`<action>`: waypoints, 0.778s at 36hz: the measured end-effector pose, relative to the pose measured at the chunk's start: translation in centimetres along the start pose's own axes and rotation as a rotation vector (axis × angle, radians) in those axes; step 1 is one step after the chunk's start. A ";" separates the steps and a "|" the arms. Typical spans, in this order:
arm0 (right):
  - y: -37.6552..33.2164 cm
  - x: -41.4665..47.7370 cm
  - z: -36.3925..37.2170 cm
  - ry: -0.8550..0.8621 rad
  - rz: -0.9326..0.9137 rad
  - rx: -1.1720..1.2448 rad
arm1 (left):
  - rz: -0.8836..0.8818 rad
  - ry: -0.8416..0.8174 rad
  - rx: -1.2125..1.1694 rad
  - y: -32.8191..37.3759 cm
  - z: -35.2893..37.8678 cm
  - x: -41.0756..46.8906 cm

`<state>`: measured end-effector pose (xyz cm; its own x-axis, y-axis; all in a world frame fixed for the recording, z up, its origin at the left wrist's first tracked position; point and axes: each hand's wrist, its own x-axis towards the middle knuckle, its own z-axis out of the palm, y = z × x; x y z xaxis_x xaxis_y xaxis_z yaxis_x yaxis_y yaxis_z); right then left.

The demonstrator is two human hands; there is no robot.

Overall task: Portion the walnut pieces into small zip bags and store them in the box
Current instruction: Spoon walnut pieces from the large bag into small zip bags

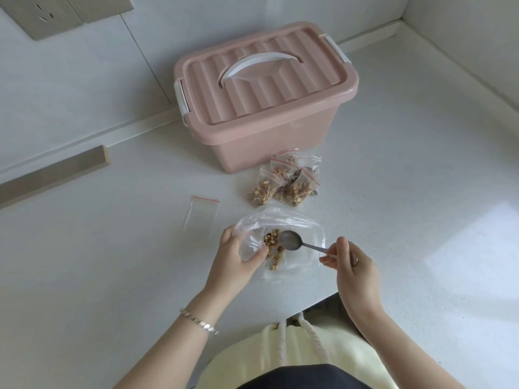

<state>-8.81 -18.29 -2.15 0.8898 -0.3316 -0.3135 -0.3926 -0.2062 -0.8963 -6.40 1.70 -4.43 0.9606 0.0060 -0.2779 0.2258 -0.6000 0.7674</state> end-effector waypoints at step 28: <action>3.6 2.3 -0.2 -0.197 0.442 0.332 | -0.109 -0.154 -0.098 -1.2 0.9 0.6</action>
<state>-8.26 -20.00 -6.06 0.6969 -0.1361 -0.7041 -0.6709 0.2232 -0.7072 -6.27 1.75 -6.04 0.8952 -0.0596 -0.4417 0.3493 -0.5219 0.7782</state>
